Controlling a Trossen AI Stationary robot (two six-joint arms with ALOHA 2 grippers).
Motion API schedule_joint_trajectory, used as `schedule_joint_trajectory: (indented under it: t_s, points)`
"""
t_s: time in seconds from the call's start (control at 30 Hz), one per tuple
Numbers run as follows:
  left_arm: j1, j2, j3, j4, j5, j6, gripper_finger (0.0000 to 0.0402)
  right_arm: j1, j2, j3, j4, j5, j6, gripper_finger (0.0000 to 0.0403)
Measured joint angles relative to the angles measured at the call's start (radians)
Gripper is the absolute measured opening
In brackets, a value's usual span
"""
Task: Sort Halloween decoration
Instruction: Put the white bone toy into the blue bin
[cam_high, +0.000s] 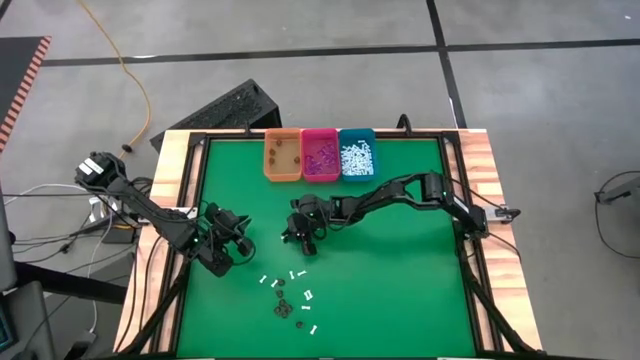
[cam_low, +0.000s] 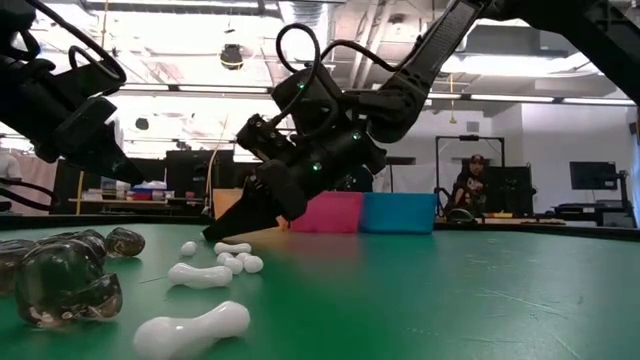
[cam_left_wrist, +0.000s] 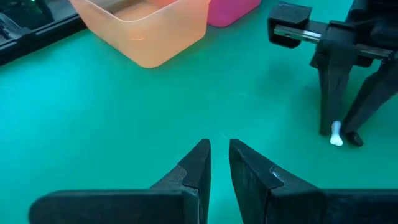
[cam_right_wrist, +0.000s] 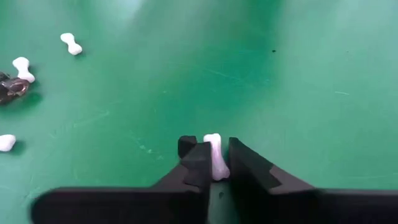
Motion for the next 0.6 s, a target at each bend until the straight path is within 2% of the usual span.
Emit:
schedule_joint_trajectory:
  t_s: [0.17,0.37,0.6]
  points:
    - [0.000,0.000,0.000,0.000,0.000,0.000,0.0051,0.002,-0.001,-0.001,-0.008,-0.005,0.005,0.0020]
    - [0.000,0.000,0.000,0.000,0.001,0.000,0.0051,0.009,-0.026,-0.005,0.002,-0.006,0.073,0.0016]
    - [0.000,0.000,0.000,-0.006,0.004,0.006,0.0051,-0.017,-0.169,-0.031,-0.067,-0.006,0.060,0.0016]
